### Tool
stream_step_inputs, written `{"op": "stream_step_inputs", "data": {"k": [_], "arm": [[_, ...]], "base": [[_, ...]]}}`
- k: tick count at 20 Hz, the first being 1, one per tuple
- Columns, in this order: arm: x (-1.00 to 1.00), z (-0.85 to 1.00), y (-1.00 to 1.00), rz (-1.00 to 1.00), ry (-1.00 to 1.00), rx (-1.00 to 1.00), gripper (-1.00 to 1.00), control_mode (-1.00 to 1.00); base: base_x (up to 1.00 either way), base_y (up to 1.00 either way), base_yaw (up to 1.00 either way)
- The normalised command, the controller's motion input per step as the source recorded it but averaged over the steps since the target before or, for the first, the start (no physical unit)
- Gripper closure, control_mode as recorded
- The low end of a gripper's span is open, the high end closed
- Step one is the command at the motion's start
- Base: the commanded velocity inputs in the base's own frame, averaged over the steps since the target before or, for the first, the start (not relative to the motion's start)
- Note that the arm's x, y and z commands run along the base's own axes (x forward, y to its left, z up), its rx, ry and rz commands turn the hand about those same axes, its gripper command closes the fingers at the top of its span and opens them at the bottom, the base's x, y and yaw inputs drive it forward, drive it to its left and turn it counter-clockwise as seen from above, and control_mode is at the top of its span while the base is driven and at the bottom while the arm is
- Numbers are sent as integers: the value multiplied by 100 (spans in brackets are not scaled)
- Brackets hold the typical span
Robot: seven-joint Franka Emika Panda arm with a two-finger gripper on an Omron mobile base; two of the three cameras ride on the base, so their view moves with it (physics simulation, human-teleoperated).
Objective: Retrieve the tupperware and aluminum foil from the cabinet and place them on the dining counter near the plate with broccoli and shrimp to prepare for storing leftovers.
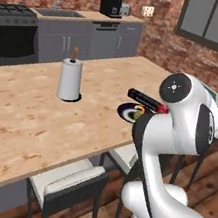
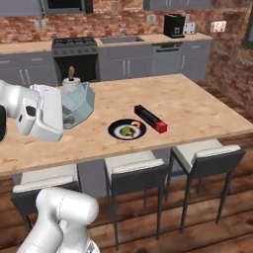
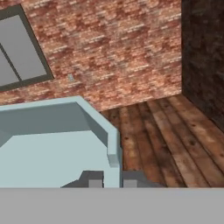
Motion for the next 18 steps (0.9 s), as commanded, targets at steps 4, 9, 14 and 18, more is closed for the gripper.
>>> {"op": "stream_step_inputs", "data": {"k": [4,9,14,18], "arm": [[0,0,0,0,0,0,100,100],[0,0,0,0,0,0,100,100],[0,0,0,0,0,0,100,100],[0,0,0,0,0,0,100,100]], "base": [[36,-84,26],[98,-5,52],[100,0,63],[95,-1,70]]}}
